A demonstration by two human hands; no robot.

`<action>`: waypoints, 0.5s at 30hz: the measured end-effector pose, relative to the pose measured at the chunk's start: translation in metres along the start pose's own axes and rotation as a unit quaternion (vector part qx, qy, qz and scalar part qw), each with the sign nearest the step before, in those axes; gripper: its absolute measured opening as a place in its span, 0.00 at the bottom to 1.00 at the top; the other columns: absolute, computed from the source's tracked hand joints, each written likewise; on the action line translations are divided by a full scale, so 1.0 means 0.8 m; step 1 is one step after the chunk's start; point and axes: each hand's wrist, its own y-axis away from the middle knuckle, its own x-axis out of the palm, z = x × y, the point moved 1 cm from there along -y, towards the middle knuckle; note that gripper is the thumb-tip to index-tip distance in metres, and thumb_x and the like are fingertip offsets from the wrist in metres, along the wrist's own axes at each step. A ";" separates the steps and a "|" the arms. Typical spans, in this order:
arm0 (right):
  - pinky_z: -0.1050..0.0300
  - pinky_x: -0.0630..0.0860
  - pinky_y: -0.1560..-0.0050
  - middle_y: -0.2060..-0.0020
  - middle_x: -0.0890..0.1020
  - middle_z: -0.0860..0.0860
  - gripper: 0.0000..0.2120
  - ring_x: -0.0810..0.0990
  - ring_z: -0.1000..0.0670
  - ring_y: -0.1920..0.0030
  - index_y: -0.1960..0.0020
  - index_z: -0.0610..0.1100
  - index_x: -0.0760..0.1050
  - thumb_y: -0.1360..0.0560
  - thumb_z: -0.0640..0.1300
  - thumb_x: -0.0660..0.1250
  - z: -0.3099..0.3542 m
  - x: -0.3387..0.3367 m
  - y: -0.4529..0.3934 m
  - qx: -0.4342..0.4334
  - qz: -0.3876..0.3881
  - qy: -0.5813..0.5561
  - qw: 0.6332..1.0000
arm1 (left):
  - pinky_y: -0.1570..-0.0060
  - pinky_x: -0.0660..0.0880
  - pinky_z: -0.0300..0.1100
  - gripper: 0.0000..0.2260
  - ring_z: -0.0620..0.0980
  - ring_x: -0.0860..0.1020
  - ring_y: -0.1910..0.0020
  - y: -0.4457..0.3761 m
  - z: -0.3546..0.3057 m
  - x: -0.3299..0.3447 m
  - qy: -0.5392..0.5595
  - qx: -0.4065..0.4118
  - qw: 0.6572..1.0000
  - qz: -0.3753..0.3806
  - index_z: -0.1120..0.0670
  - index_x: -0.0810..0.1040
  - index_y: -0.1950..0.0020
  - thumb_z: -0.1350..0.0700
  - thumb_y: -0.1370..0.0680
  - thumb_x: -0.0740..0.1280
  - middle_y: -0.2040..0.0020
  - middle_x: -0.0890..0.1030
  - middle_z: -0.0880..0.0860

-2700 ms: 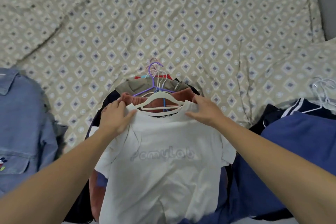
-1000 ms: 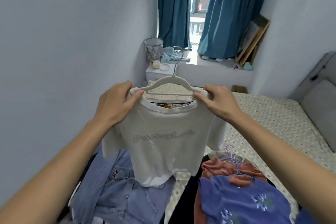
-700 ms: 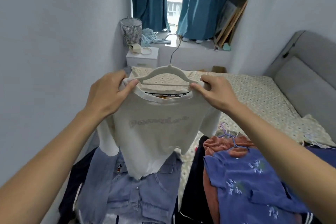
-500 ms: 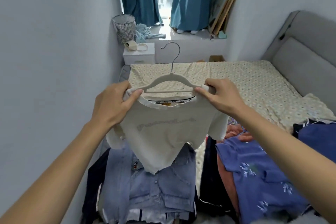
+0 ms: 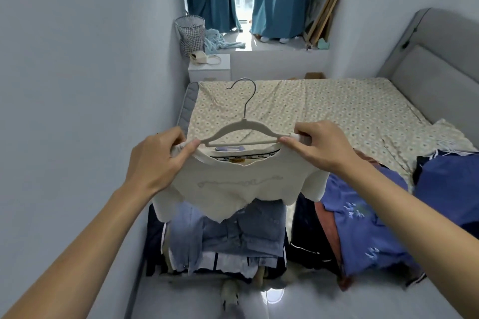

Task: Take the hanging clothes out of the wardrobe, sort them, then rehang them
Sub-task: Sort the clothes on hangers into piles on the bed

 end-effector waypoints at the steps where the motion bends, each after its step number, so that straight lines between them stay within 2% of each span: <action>1: 0.49 0.65 0.69 0.76 0.69 0.52 0.27 0.70 0.52 0.72 0.68 0.51 0.62 0.22 0.68 0.64 0.008 -0.002 0.017 0.001 0.003 -0.005 1.000 | 0.66 0.70 0.46 0.22 0.48 0.75 0.67 0.017 -0.002 -0.005 -0.001 0.000 1.000 0.005 0.49 0.73 0.59 0.31 0.21 0.59 0.69 0.75 0.47; 5: 0.49 0.64 0.70 0.77 0.65 0.51 0.29 0.68 0.54 0.74 0.68 0.47 0.63 0.22 0.67 0.66 0.037 -0.007 0.072 -0.002 0.002 -0.016 1.000 | 0.67 0.70 0.46 0.22 0.48 0.74 0.69 0.072 -0.007 -0.025 0.006 -0.001 1.000 0.005 0.50 0.73 0.61 0.32 0.21 0.60 0.70 0.74 0.47; 9: 0.46 0.65 0.71 0.77 0.62 0.50 0.29 0.64 0.51 0.75 0.69 0.47 0.60 0.21 0.65 0.66 0.058 -0.008 0.096 -0.038 0.003 -0.021 0.999 | 0.69 0.68 0.44 0.23 0.45 0.72 0.71 0.100 -0.006 -0.042 0.003 -0.002 1.000 -0.013 0.50 0.73 0.62 0.32 0.22 0.60 0.73 0.72 0.47; 15: 0.46 0.65 0.70 0.77 0.60 0.50 0.30 0.61 0.52 0.75 0.69 0.50 0.56 0.21 0.67 0.63 0.077 0.006 0.091 -0.045 0.009 -0.026 0.999 | 0.68 0.69 0.45 0.23 0.49 0.73 0.70 0.103 0.011 -0.051 -0.013 -0.025 0.999 -0.017 0.51 0.72 0.62 0.32 0.22 0.60 0.72 0.73 0.48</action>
